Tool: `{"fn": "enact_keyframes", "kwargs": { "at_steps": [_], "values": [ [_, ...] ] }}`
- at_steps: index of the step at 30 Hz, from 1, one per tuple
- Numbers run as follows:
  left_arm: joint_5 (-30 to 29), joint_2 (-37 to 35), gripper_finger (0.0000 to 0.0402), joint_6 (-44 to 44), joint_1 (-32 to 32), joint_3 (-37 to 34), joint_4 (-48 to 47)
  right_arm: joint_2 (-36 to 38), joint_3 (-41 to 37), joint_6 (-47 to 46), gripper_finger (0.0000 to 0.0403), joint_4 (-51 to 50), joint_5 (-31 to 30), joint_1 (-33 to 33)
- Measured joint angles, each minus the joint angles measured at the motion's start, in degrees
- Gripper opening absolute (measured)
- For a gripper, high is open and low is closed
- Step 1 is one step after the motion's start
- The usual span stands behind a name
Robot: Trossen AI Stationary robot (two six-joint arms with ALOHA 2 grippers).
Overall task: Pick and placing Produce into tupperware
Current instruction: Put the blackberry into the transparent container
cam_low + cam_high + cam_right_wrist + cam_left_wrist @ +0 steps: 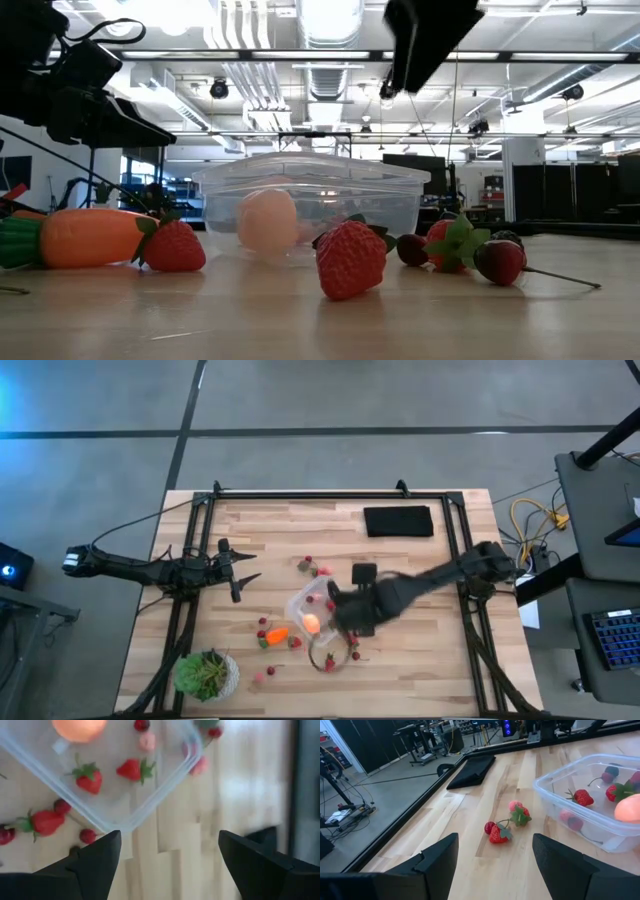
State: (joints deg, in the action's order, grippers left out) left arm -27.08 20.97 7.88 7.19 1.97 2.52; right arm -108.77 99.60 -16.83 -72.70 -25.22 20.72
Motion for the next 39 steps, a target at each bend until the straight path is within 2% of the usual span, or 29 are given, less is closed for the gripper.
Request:
{"fn": "enact_keyframes", "kwargs": {
  "at_steps": [3, 9, 12, 16, 24, 28, 33, 39],
  "values": [
    [0.01, -0.04, 0.0242, 0.0, 0.01, -0.01, 0.0, 1.36, -1.77, -5.97, 0.0326, 0.41, -4.67, 3.99],
    [0.01, -0.04, 0.0242, 0.0, 0.01, -0.01, 0.0, 3.35, -10.8, -27.49, 0.0325, -0.11, 0.74, 8.02],
    [0.0, -0.07, 0.0242, 0.0, -0.01, -0.01, 0.0, 4.68, -15.26, -34.98, 0.0325, 3.66, 2.11, 8.67],
    [-0.01, -0.02, 0.0242, 0.0, -0.01, -0.01, -0.02, 7.56, -21.34, -37.92, 0.0325, 10.16, 3.93, 8.46],
    [-0.01, -0.04, 0.0242, 0.0, -0.01, -0.01, -0.02, 14.71, -38.65, -43.07, 0.0325, 25.19, 12.13, 7.61],
    [0.01, -0.04, 0.0242, 0.0, 0.0, -0.01, 0.0, 18.71, -45.03, -41.49, 0.0325, 35.01, 13.45, 6.99],
    [0.0, 0.09, 0.0242, 0.0, -0.01, -0.01, -0.02, 19.19, -47.46, -32.04, 0.0325, 36.05, 10.33, 6.72],
    [0.0, 0.18, 0.0242, 0.0, -0.01, -0.01, 0.01, 18.08, -47.55, -18.49, 0.0325, 39.37, 10.11, 6.74]
  ]
}}
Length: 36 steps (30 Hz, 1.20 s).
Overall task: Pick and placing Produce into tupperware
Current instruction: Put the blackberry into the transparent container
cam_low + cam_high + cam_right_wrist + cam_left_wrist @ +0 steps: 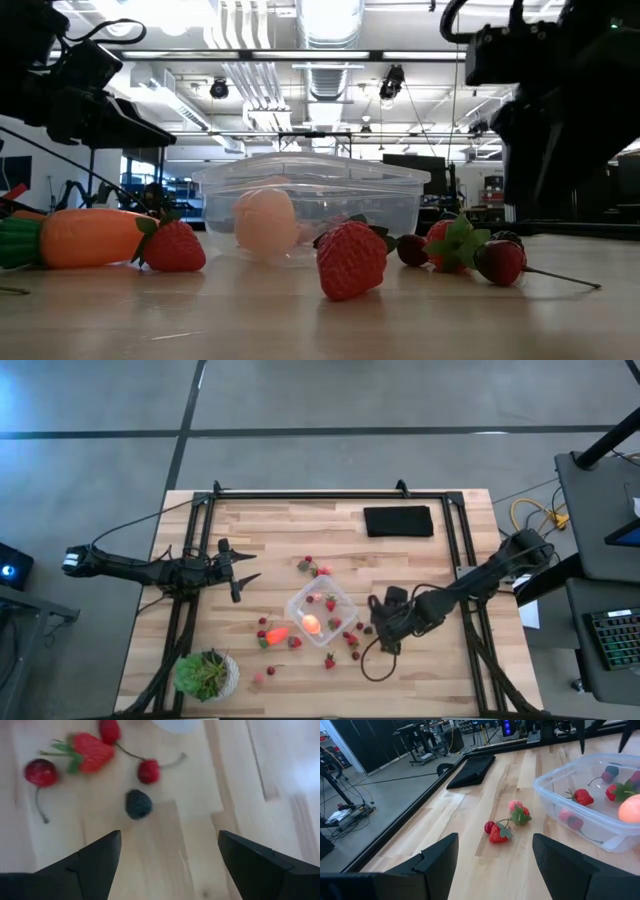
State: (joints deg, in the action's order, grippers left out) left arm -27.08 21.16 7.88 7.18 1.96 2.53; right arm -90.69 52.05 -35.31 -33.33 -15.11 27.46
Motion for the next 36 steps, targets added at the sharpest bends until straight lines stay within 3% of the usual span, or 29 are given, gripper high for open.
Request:
{"fn": "enact_keyframes", "kwargs": {
  "at_steps": [3, 14, 26, 36],
  "values": [
    [-0.02, 0.12, 0.0242, 0.0, 0.01, 0.0, -0.06, -1.2, -0.3, 4.15, 0.0325, 3.02, 0.37, 0.0],
    [-0.01, 0.19, 0.0242, 0.0, 0.02, 0.0, -0.02, -6.47, 1.19, 4.11, 0.0325, 6.89, 1.69, -0.02],
    [0.01, 0.19, 0.0242, 0.0, 0.0, 0.0, -0.01, -7.7, 1.31, -1.53, 0.0322, 6.68, -1.28, -0.14],
    [0.01, 0.19, 0.0242, 0.0, 0.02, 0.0, -0.01, -7.7, 1.36, -2.63, 0.0245, 7.53, 0.5, -0.13]
  ]
}}
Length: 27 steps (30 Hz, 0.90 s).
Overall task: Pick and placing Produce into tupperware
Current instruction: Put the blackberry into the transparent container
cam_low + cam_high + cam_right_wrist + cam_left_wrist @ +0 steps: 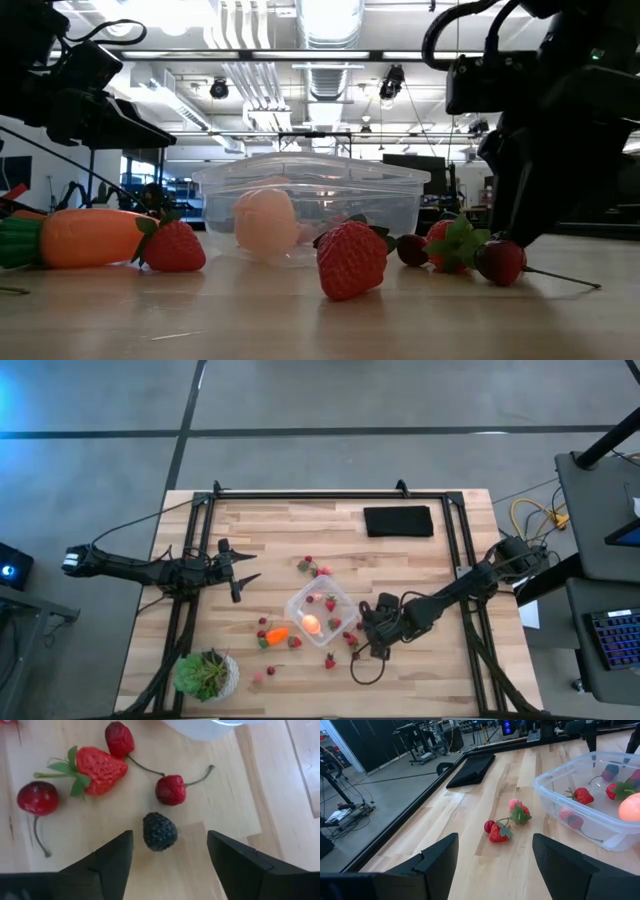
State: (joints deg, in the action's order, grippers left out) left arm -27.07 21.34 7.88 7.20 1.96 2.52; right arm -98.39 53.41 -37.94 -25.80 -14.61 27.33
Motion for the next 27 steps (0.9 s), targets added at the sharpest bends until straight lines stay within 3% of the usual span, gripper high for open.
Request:
{"fn": "enact_keyframes", "kwargs": {
  "at_steps": [16, 27],
  "values": [
    [0.0, 0.0, 0.0242, 0.0, -0.01, 0.0, 0.0, -2.69, 0.94, -2.07, 0.0255, 0.79, 0.42, -0.35],
    [0.0, -0.02, 0.0242, 0.0, 0.0, 0.0, 0.0, -2.93, 1.49, -1.89, 0.0183, 0.63, 0.43, -0.35]
  ]
}}
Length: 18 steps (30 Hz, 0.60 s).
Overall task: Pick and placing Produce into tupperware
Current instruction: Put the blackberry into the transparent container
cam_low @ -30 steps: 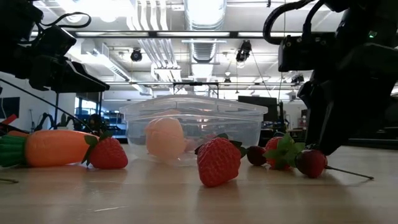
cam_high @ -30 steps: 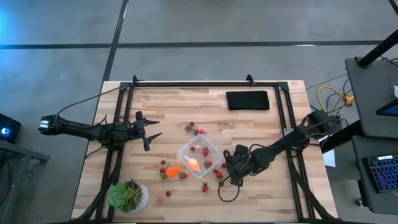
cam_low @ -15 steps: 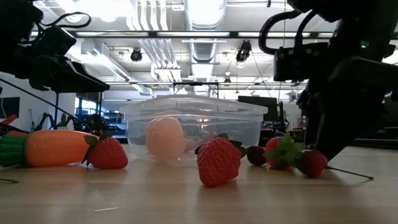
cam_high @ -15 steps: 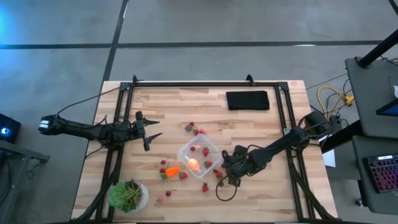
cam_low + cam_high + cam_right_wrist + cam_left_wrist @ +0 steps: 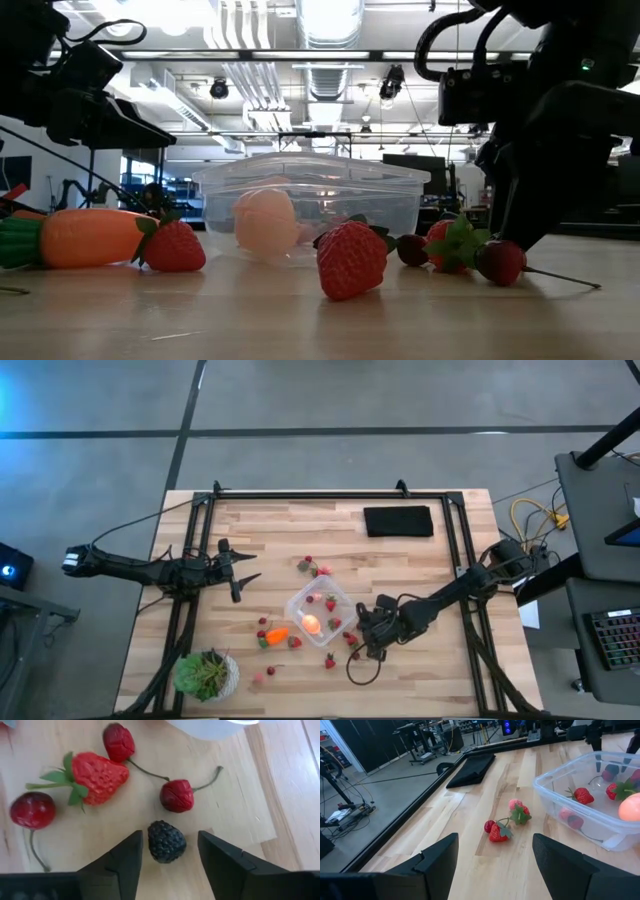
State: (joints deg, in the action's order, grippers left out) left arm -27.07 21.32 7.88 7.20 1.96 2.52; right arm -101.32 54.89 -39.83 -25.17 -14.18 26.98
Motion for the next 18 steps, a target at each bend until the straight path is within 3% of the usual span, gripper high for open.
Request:
{"fn": "enact_keyframes", "kwargs": {
  "at_steps": [11, 18],
  "values": [
    [0.0, 0.02, 0.0242, 0.0, 0.0, 0.0, -0.02, -0.02, -0.66, 0.83, 0.0165, 0.14, 0.02, -0.01],
    [0.0, 0.02, 0.0242, 0.0, -0.01, 0.0, 0.0, -0.02, -0.66, 0.58, 0.013, 0.11, 0.05, -0.02]
  ]
}}
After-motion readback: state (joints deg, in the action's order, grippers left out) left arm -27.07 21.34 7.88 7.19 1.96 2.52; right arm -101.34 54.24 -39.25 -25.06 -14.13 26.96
